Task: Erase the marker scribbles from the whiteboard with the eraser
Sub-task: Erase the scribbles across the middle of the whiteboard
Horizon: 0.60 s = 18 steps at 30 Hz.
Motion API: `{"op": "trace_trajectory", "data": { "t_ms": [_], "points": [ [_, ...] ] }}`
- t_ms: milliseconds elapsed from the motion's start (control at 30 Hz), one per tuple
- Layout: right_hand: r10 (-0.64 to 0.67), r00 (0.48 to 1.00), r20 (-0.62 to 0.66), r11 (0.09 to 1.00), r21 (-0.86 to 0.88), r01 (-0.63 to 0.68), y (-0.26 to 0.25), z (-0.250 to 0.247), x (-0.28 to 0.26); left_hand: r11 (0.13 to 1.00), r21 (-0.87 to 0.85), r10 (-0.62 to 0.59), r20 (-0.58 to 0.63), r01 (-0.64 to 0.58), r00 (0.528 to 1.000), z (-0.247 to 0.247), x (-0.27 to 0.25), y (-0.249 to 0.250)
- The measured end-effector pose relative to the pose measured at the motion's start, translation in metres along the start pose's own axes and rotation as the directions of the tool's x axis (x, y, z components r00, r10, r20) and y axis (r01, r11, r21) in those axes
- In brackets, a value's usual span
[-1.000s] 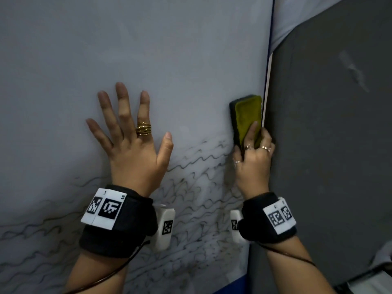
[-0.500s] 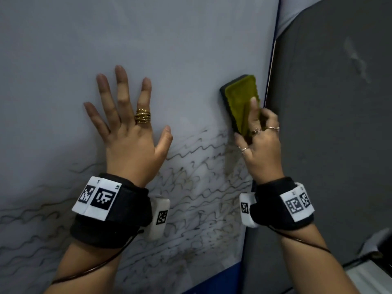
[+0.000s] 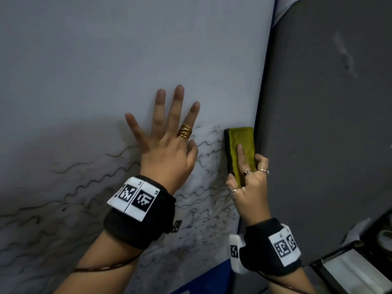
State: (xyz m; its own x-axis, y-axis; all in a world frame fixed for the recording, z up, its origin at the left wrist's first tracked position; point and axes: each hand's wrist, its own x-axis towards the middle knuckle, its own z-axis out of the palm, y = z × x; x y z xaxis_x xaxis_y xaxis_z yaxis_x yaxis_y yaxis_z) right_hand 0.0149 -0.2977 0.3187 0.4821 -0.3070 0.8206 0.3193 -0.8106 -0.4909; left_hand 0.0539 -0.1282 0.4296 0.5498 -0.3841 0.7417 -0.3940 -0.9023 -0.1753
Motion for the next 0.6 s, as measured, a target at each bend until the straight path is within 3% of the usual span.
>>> {"op": "trace_trajectory", "data": {
  "t_ms": [200,333,467,600],
  "points": [
    [-0.002,0.997,-0.072,0.999,0.039,0.005,-0.021,0.0,0.037,0.999,0.008,0.053,0.019,-0.053,0.998,-0.014,0.0,-0.016],
    [-0.087,0.995,0.047,0.995,0.053,0.085,-0.044,0.021,0.027,0.996,0.0,0.094,0.024,-0.094,0.995,-0.018,0.001,-0.026],
    [-0.097,0.979,0.181,0.995,-0.003,0.1,-0.024,0.02,-0.014,0.995,0.016,0.1,0.039,-0.101,0.994,-0.014,0.001,-0.03],
    [-0.07,0.994,0.083,0.997,-0.013,0.071,-0.022,0.012,0.011,0.995,0.023,0.101,0.04,-0.102,0.994,-0.009,0.0,-0.029]
  ]
}}
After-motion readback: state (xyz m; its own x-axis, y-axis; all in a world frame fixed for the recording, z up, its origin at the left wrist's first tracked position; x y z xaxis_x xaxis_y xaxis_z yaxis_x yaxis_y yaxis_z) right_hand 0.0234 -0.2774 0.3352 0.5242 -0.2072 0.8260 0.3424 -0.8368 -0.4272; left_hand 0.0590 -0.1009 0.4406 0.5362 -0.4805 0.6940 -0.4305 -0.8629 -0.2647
